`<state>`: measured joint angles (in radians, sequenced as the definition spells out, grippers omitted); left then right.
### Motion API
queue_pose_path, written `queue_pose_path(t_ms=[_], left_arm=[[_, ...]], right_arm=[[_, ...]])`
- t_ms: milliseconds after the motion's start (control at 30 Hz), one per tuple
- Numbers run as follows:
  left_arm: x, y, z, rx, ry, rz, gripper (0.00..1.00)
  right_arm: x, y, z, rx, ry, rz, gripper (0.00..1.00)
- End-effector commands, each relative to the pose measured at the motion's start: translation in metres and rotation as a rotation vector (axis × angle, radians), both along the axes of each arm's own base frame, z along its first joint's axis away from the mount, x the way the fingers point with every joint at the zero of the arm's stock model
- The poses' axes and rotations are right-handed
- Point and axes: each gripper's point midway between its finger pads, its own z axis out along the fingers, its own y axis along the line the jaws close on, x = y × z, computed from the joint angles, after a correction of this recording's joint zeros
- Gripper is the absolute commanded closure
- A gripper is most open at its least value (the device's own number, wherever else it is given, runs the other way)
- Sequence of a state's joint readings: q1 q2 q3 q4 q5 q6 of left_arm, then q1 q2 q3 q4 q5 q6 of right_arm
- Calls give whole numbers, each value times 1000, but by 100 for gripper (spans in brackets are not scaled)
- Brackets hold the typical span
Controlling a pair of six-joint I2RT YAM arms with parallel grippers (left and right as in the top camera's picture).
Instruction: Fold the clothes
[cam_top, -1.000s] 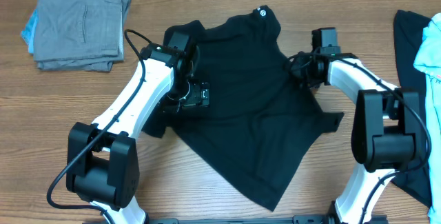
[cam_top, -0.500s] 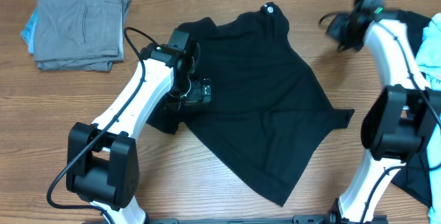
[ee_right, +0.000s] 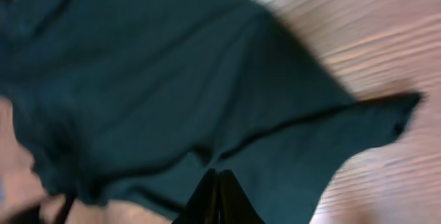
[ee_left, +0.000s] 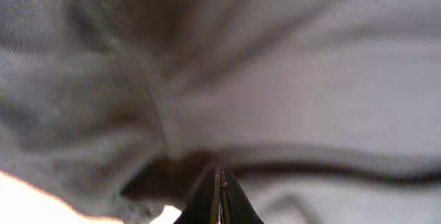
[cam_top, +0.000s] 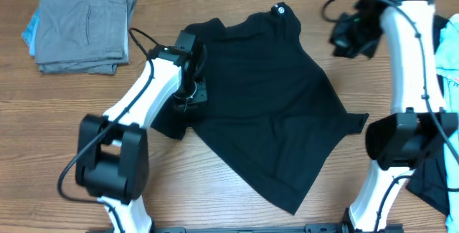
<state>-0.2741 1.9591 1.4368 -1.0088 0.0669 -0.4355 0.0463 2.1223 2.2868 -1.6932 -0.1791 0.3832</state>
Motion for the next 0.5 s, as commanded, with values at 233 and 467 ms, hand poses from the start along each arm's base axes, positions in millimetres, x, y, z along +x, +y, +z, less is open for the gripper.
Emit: queue_pose_path(t_ms=[233,467], left_arm=[[10,53,-29,36,53,78,96],[22,63,-29,18,15,141,96]], right_arm=[[-83,74,2,-153,61,170,96],[-165,79,-28,-232,165,139,96]])
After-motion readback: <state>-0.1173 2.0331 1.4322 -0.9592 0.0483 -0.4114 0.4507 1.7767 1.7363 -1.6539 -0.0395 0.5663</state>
